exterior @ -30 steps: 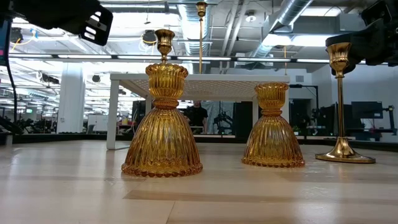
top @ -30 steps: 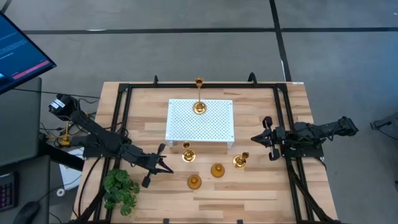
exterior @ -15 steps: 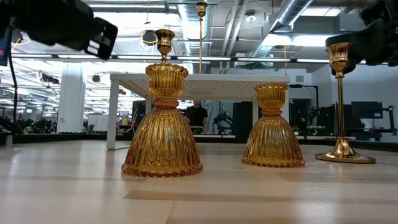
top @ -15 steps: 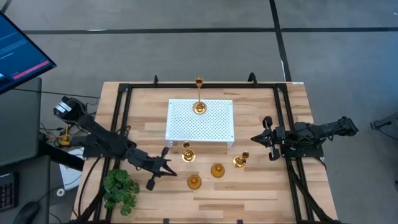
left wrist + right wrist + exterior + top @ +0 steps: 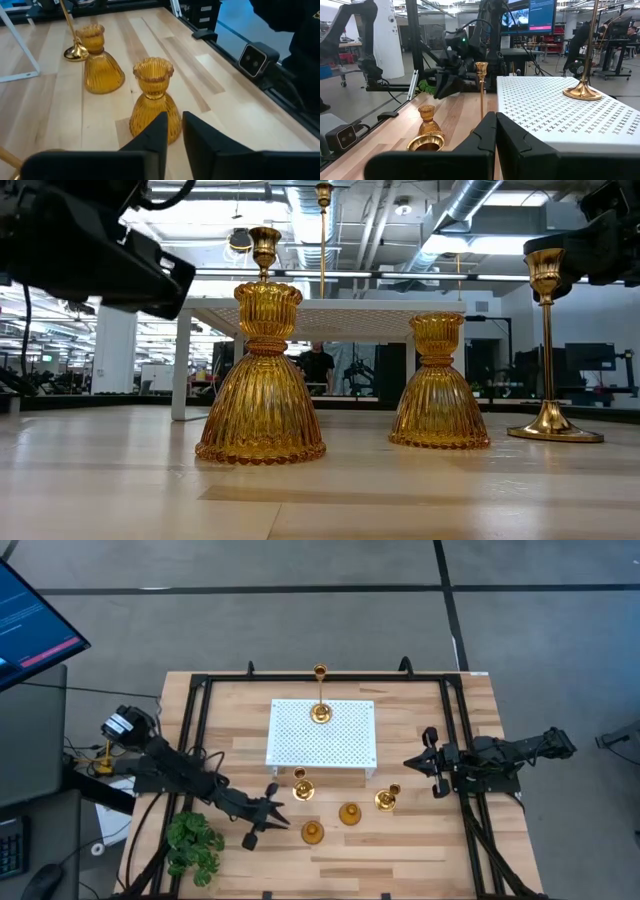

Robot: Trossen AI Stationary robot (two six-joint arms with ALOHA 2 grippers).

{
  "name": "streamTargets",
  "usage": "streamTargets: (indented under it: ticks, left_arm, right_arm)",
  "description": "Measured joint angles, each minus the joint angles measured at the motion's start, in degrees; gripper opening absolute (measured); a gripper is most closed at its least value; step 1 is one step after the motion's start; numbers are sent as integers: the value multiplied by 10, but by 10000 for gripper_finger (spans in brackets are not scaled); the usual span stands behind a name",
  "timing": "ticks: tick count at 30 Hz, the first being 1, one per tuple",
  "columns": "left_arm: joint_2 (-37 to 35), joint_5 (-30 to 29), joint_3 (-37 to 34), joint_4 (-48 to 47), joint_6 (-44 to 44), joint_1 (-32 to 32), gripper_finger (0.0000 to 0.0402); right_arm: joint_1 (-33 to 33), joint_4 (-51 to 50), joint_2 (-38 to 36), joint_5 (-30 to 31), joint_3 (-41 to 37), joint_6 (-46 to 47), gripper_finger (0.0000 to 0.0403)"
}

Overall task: Pick & Place candle stick holders
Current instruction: Put the left orange candle holder on the shelf

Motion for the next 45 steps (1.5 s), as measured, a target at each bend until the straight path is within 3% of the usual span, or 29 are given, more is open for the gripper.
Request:
streamTargets:
  ticks: [18,24,38,45]
  left_arm:
    - [108,-1,0,129,5,25,200]
    - [156,0,39,141,6,25,232]
    - [224,-1,128,141,6,47,260]
    - [232,37,138,141,2,58,260]
  right_arm:
    - [0,0,0,0,0,2,0]
    - [0,0,0,0,0,2,0]
    - [0,0,0,0,0,2,0]
    - [0,0,0,-1,0,10,0]
